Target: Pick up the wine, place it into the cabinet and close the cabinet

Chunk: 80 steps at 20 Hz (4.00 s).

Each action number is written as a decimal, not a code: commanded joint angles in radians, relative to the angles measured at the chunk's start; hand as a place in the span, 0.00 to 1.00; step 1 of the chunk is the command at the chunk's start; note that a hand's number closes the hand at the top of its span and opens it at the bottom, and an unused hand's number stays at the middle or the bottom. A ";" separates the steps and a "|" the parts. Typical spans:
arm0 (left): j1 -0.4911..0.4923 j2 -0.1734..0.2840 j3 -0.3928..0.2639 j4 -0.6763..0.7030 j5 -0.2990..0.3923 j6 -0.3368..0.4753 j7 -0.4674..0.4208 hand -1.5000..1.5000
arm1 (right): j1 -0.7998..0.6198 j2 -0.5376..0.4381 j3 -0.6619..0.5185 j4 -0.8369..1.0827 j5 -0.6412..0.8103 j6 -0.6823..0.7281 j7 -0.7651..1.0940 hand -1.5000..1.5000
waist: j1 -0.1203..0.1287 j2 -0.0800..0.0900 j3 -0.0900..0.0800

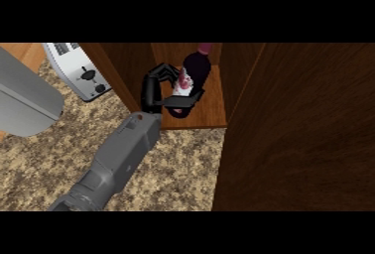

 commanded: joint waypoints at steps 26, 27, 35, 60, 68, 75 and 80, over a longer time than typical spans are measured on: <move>-0.245 0.013 0.072 0.385 -0.051 0.167 0.033 1.00 | 0.005 0.052 0.045 -0.023 -0.032 0.006 -0.037 0.00 | -0.050 0.024 0.000; -0.220 0.030 0.083 0.380 -0.041 0.130 0.026 1.00 | -0.005 0.022 0.018 -0.054 -0.059 0.017 -0.008 0.00 | -0.052 0.021 -0.001; -0.137 0.003 0.184 0.317 0.054 -0.042 -0.029 1.00 | -0.009 0.048 0.032 -0.007 -0.035 0.011 -0.032 0.00 | -0.055 0.034 -0.002; 0.038 -0.003 0.163 0.325 0.150 -0.170 -0.081 1.00 | -0.011 0.087 0.069 0.008 -0.059 0.037 -0.076 0.00 | -0.132 0.027 -0.004; 0.038 -0.003 0.137 0.310 0.170 -0.150 -0.077 1.00 | -0.040 0.091 0.081 0.015 -0.076 0.032 -0.046 0.00 | -0.152 0.029 -0.007; 0.015 -0.003 0.114 0.279 0.196 -0.126 -0.072 1.00 | -0.021 0.089 0.031 0.038 -0.098 0.053 -0.097 0.00 | -0.156 0.034 -0.004; -0.072 -0.003 0.122 0.279 0.222 -0.064 -0.023 1.00 | -0.007 0.077 0.031 0.017 -0.103 0.055 -0.067 0.00 | -0.159 0.035 -0.004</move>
